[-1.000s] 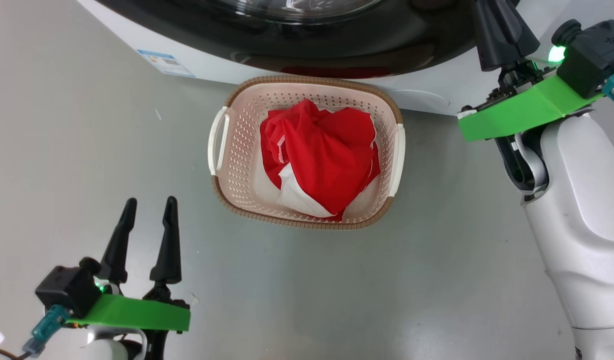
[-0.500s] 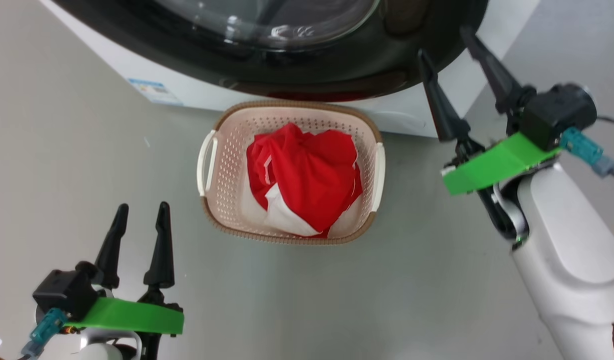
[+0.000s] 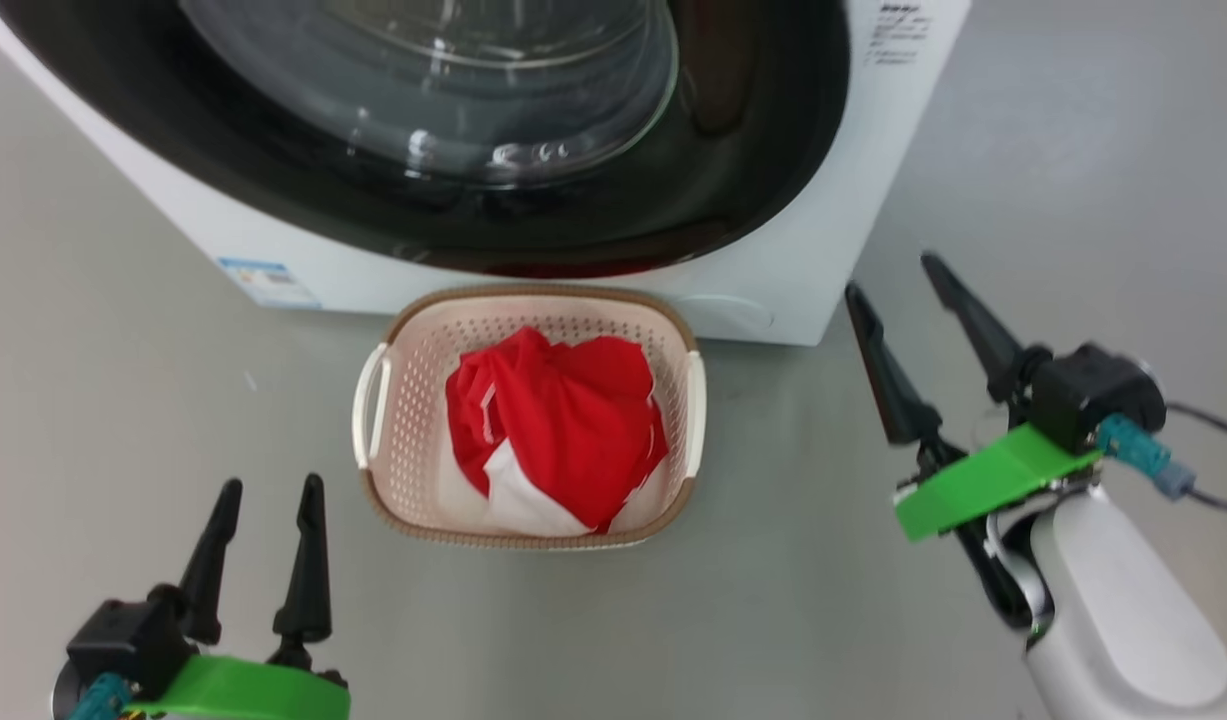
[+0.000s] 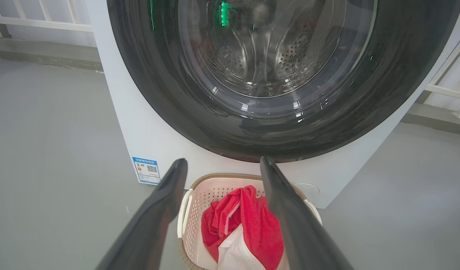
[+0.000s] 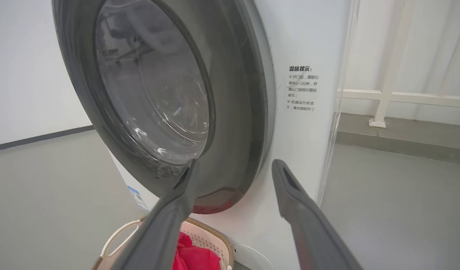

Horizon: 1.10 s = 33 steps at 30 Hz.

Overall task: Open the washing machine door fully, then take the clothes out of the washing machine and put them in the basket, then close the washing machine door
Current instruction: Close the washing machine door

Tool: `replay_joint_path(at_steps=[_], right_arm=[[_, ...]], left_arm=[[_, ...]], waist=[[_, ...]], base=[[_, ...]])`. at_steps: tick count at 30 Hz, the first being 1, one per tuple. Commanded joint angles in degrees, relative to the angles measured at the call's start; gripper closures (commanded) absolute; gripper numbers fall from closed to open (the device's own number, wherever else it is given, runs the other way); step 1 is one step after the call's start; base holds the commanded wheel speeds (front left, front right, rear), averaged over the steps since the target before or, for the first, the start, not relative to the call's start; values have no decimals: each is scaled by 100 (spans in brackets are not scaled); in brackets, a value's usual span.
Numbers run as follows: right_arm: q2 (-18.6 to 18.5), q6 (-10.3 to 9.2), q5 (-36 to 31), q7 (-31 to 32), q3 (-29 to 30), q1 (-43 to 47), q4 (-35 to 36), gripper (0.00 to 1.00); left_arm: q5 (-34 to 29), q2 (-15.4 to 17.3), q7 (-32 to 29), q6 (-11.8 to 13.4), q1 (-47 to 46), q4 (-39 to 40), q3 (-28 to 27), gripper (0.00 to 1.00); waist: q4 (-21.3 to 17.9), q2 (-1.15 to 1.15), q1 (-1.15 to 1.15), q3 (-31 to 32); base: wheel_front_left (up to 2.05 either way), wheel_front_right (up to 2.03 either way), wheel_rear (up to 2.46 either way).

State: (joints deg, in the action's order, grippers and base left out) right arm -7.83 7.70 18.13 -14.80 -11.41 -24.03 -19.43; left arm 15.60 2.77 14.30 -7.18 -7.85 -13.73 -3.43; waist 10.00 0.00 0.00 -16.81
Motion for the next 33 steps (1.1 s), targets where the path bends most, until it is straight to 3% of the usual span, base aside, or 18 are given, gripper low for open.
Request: replay_joint_path(at_steps=[1, 19, 33], right_arm=[[73, -21, 58, -20, -50, 184, 162, 0], [134, -21, 133, -20, 223, 1527, 218, 0], [106, -21, 140, -20, 315, 2030, 275, 0]], left_arm=[[-48, 144, 70, -31, 89, 114, -207, 0], [-78, 268, 70, -31, 654, 107, -327, 0], [-88, 315, 70, -31, 937, 113, -407, 0]], waist=[[-202, 0, 0, 265], [-772, 0, 0, 993], [-1126, 0, 0, 1290]], base=[[0, 0, 0], [0, 0, 0], [0, 0, 0]])
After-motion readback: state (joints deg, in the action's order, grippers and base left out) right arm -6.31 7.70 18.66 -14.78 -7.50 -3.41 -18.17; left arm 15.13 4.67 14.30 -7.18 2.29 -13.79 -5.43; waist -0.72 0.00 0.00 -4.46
